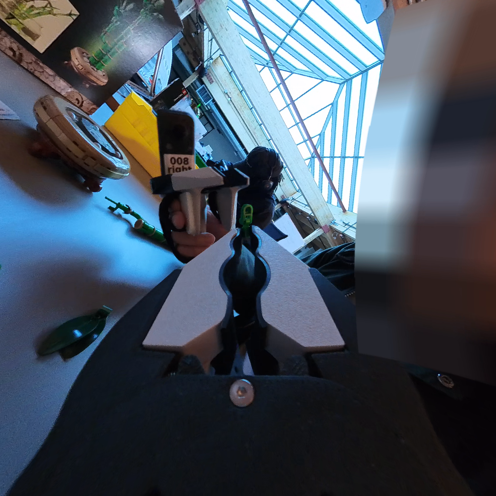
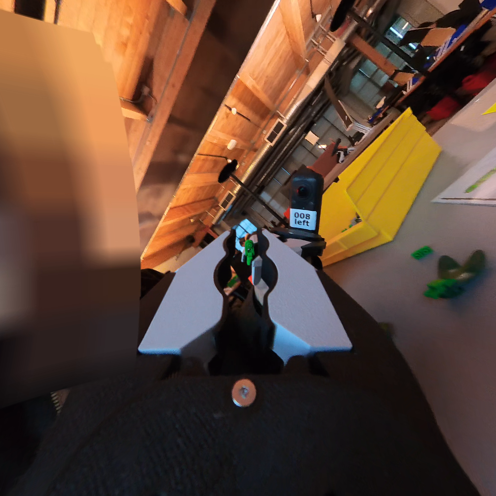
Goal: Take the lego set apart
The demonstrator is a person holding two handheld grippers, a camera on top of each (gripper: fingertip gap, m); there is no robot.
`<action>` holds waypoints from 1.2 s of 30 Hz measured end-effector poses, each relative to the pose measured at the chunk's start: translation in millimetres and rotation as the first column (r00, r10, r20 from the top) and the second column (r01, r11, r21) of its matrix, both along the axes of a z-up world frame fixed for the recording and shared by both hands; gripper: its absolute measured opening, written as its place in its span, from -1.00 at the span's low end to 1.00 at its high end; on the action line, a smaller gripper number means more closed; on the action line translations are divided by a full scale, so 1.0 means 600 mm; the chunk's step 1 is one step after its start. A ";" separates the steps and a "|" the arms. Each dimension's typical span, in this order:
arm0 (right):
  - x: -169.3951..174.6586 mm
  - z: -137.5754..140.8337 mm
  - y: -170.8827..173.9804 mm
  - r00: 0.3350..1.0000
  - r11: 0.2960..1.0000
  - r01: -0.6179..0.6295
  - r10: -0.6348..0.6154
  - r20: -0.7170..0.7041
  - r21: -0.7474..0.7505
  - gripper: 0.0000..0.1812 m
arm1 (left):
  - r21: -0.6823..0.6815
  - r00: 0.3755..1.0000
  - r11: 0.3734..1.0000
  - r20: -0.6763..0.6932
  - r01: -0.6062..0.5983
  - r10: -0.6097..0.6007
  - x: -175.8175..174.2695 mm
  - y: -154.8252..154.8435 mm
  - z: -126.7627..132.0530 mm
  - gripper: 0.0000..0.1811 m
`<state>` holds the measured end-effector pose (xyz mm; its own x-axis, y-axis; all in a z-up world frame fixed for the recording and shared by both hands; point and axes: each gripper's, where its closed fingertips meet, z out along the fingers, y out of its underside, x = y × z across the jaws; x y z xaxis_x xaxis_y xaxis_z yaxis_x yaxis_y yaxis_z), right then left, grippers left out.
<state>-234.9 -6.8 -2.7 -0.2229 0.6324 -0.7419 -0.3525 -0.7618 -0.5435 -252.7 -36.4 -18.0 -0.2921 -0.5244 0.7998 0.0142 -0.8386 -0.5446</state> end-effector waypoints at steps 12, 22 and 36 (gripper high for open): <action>-0.036 -0.026 -0.028 0.987 0.992 -0.121 0.123 0.103 -0.024 -0.86 | 0.020 0.997 0.999 -0.069 0.025 -0.024 0.011 -0.010 -0.018 -0.97; -0.037 -0.024 -0.030 0.985 0.985 -0.156 0.161 0.062 -0.073 -0.83 | -0.007 0.998 0.999 -0.036 0.052 -0.052 0.010 -0.015 -0.012 -0.97; -0.042 -0.020 -0.045 0.973 0.972 -0.220 0.225 0.058 -0.082 -0.93 | -0.012 0.997 0.997 -0.017 0.070 -0.070 0.011 -0.019 -0.007 -0.97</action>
<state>-259.9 -34.1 -14.8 -0.3003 0.5146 -0.8031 -0.1345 -0.8564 -0.4985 -245.8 -48.0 -22.3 -0.3136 -0.4939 0.8110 -0.0539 -0.8434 -0.5346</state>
